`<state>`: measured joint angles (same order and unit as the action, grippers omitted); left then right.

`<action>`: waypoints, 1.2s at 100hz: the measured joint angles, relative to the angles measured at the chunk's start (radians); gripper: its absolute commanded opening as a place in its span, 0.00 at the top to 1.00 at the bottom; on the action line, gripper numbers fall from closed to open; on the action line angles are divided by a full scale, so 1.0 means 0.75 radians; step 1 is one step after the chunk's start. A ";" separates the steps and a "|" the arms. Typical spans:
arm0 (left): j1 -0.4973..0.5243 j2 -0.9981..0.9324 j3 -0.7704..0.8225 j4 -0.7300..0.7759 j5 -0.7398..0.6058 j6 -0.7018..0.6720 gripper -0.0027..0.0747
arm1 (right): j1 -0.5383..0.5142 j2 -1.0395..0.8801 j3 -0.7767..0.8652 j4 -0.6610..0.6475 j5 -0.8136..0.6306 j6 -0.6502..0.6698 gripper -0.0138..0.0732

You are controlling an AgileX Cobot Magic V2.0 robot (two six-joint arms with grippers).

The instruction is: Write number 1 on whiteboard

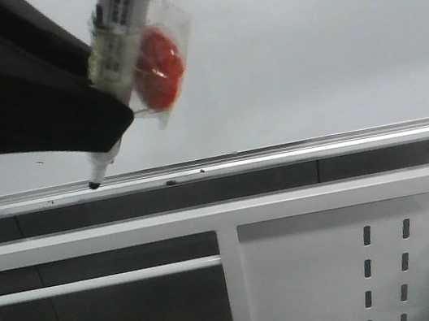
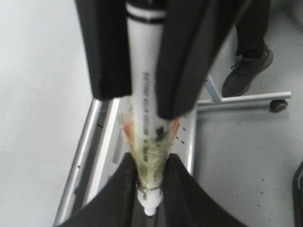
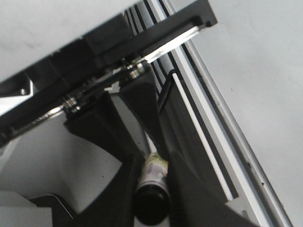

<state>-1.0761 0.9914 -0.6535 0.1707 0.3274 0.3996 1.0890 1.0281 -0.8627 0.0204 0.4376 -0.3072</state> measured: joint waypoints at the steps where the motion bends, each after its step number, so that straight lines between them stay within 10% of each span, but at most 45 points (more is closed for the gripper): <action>1: 0.000 0.000 0.000 -0.004 0.000 -0.003 0.99 | 0.000 0.000 0.000 -0.004 0.000 0.000 0.93; 23: 0.000 0.000 0.000 -0.027 0.030 -0.008 0.92 | 0.000 0.025 -0.008 -0.027 0.009 -0.009 0.92; 49: 0.000 -0.125 0.000 -0.290 -0.021 0.002 0.32 | -0.022 0.013 -0.007 -0.066 0.034 0.001 0.92; 69: 0.003 -0.393 0.000 -0.409 0.017 -0.006 0.51 | -0.104 -0.198 0.084 -0.154 -0.097 0.004 0.92; 94: 0.189 -0.851 0.019 -0.320 0.029 -0.149 0.99 | -0.299 -0.466 0.349 -0.419 -0.414 0.004 0.92; 120: 0.470 -1.147 0.172 -0.274 0.032 -0.275 0.99 | -0.568 -0.430 0.440 -0.446 -0.737 0.004 0.92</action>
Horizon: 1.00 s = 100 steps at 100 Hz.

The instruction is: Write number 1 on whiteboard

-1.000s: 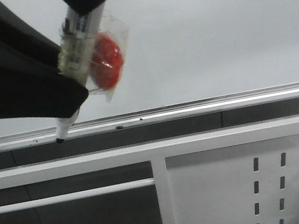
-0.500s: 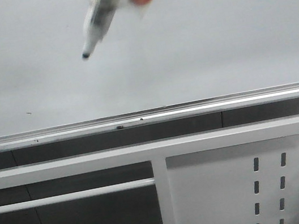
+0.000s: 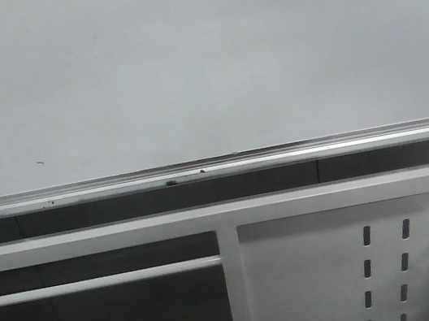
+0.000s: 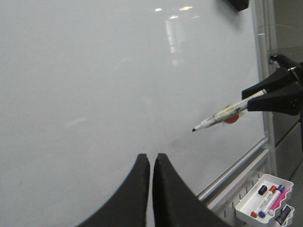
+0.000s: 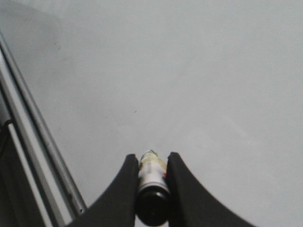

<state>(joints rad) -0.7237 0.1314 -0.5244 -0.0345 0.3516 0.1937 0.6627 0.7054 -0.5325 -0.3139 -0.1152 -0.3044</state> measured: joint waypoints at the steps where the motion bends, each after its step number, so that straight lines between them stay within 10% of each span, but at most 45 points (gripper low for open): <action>1: 0.012 -0.004 0.004 -0.004 0.000 -0.003 0.99 | -0.008 0.004 0.000 0.003 -0.021 0.000 0.92; 100: 0.144 -0.055 0.094 -0.095 0.003 -0.044 0.99 | -0.150 0.305 0.000 0.049 -0.292 0.003 0.92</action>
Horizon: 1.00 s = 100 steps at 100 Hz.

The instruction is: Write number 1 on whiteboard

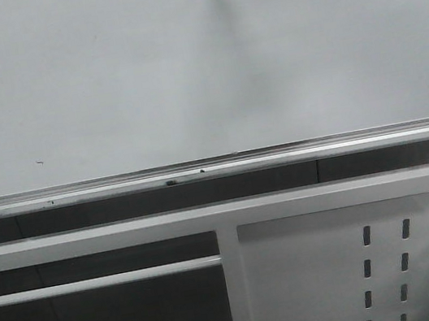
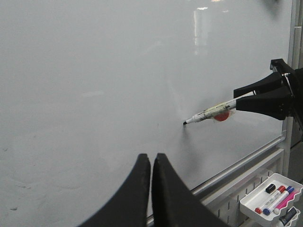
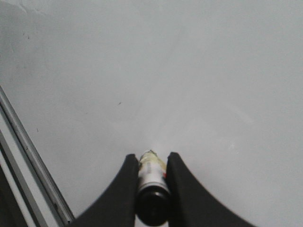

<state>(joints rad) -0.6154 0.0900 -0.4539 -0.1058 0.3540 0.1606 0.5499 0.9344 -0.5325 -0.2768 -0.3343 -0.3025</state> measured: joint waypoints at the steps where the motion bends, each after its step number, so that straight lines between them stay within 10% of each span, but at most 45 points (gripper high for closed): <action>1: 0.000 0.000 0.000 0.000 0.000 0.000 0.99 | 0.000 0.000 0.000 0.000 0.000 0.000 0.92; 100: 0.000 -0.001 0.000 -0.005 0.000 0.000 0.99 | -0.016 0.053 0.004 0.032 -0.066 -0.039 0.92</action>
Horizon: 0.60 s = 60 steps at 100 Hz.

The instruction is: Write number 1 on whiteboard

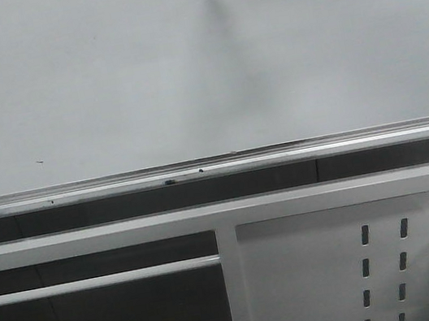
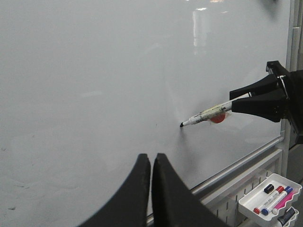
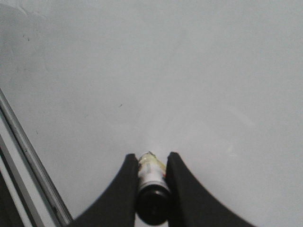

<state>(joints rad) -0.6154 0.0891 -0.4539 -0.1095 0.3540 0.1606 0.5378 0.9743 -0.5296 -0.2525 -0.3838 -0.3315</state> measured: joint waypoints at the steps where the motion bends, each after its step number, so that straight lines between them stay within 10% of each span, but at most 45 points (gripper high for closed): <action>1: 0.000 0.000 0.000 0.000 0.000 0.000 0.99 | 0.000 0.003 0.000 0.004 0.000 -0.005 0.92; 60: 0.000 0.000 0.050 -0.023 0.001 0.000 0.99 | 0.006 0.183 0.000 0.102 -0.061 -0.030 0.92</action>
<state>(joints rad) -0.6154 0.0891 -0.4166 -0.1270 0.3547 0.1606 0.5425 1.1118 -0.5296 -0.1759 -0.4292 -0.3541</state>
